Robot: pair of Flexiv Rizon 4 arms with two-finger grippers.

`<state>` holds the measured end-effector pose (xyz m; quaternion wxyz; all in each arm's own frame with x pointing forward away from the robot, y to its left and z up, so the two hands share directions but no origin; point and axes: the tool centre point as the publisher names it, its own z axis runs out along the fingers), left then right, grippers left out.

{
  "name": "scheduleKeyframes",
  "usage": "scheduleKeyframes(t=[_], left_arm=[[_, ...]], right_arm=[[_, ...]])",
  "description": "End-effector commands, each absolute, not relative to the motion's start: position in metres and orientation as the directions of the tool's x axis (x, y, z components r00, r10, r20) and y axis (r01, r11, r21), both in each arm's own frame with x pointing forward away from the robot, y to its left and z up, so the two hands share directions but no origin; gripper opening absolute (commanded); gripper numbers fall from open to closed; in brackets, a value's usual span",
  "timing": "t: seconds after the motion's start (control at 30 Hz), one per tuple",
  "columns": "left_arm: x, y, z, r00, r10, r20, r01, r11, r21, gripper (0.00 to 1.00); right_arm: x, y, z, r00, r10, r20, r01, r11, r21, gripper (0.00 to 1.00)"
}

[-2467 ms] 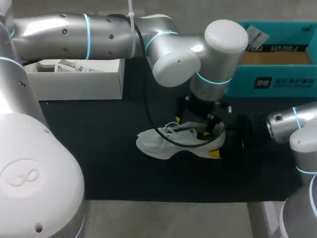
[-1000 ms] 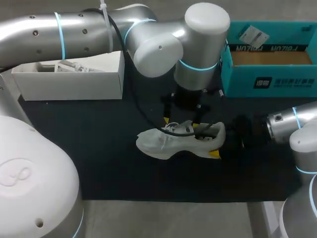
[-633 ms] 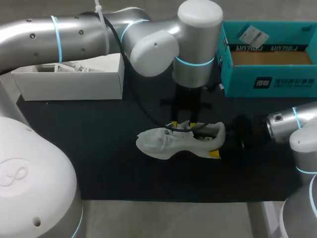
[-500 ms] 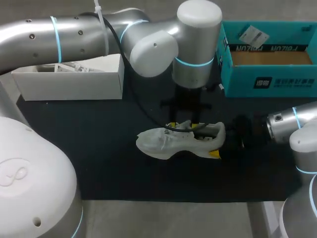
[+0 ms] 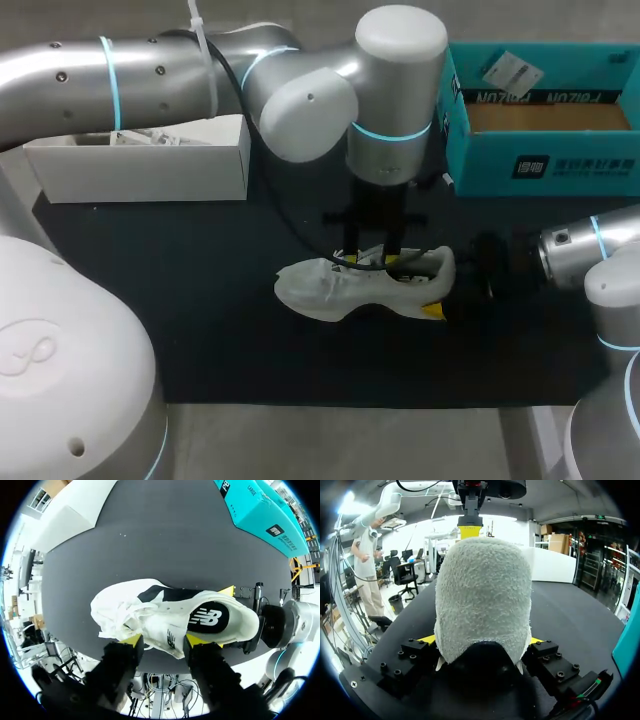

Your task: Take the shoe out of the shoebox, open the shoe tongue, remove and reinsert the insole, then place the shoe into the shoebox

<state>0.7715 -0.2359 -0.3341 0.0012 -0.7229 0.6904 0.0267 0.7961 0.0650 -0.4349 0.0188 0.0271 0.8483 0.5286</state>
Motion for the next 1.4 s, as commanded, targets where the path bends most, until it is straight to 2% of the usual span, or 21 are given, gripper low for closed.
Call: scheduleKeyframes(t=[0.03,0.53,1.0,1.33,1.4], left_arm=[[0.770,-0.234,-0.336,0.053,-0.998,-0.039,-0.998,-0.054,0.030,0.00],[0.773,-0.215,-0.311,0.080,-0.996,0.034,-0.996,-0.081,-0.024,0.00],[0.784,-0.210,-0.258,-0.025,-0.990,0.137,-0.993,0.009,-0.116,0.00],[0.788,-0.193,-0.283,-0.023,-0.979,0.201,-0.998,0.013,-0.054,0.00],[0.788,-0.188,-0.287,-0.004,-0.965,0.264,-0.999,-0.008,-0.045,0.00]], right_arm=[[0.797,0.068,-0.438,-0.998,0.068,-0.004,0.027,0.442,0.897,0.00],[0.797,0.068,-0.438,-0.998,0.068,-0.004,0.027,0.442,0.897,0.00],[0.797,0.068,-0.438,-0.998,0.068,-0.004,0.027,0.442,0.897,0.00],[0.797,0.068,-0.438,-0.998,0.068,-0.004,0.027,0.442,0.897,0.00],[0.797,0.068,-0.438,-0.998,0.068,-0.004,0.027,0.442,0.897,0.00]])
